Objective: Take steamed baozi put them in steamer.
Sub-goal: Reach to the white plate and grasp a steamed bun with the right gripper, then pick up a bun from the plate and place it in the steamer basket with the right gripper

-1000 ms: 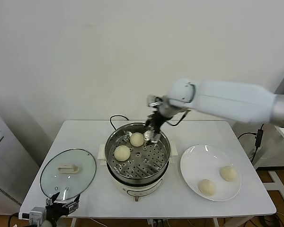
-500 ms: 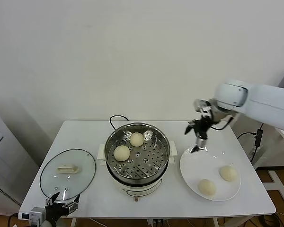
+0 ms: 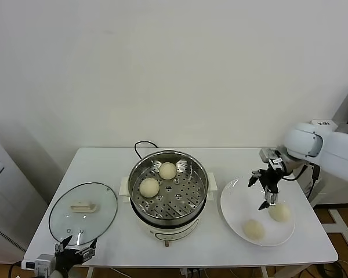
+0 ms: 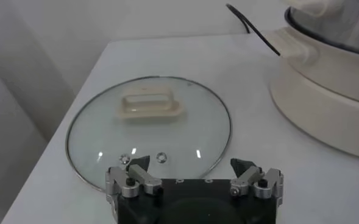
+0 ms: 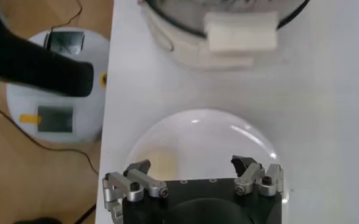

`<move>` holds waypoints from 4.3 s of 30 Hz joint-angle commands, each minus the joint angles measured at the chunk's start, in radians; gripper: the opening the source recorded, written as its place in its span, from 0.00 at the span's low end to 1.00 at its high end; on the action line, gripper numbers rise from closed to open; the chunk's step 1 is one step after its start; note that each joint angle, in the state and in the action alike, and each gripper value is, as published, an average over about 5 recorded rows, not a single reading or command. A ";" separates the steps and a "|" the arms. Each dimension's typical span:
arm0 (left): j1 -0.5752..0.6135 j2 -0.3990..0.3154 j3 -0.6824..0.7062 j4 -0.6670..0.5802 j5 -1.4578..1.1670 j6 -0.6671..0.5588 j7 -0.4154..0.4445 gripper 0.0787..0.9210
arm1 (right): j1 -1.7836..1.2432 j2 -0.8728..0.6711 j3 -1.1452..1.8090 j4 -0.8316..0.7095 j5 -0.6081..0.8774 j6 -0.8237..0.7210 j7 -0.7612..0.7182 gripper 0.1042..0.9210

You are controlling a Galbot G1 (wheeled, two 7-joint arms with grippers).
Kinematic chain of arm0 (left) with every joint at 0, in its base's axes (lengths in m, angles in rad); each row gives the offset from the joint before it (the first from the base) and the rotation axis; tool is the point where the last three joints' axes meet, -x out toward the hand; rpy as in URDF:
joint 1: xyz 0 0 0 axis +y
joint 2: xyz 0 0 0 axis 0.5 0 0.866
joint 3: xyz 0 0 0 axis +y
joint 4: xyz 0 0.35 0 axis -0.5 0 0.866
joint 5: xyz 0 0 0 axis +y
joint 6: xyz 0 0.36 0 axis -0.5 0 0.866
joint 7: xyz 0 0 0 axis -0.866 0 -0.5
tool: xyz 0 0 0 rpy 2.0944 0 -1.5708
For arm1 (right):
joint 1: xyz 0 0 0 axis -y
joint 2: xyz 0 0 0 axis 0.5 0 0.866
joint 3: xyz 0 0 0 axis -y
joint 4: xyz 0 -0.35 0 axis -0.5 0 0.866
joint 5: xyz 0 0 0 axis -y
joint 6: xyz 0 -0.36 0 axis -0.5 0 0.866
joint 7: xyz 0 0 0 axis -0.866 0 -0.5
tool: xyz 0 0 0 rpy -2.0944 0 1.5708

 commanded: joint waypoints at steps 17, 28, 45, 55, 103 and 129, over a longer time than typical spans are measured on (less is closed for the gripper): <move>-0.008 0.007 0.006 0.005 0.002 0.011 -0.001 0.88 | -0.457 0.003 0.344 -0.062 -0.215 0.026 0.010 0.88; -0.005 0.004 0.006 0.008 0.003 0.009 -0.001 0.88 | -0.504 0.024 0.379 -0.084 -0.236 0.017 0.016 0.87; 0.002 -0.004 0.008 -0.002 0.016 0.013 -0.002 0.88 | -0.561 0.006 0.441 -0.077 -0.221 -0.018 0.044 0.48; 0.002 -0.011 0.012 -0.012 0.029 0.021 -0.005 0.88 | -0.318 -0.042 0.328 -0.010 -0.136 -0.015 0.011 0.46; 0.001 0.002 0.025 -0.023 0.024 0.021 -0.007 0.88 | -0.073 0.533 0.315 0.085 -0.483 0.944 -0.023 0.46; -0.019 0.002 0.034 0.001 0.020 0.020 -0.006 0.88 | -0.234 0.583 0.373 0.063 -0.641 1.005 -0.020 0.46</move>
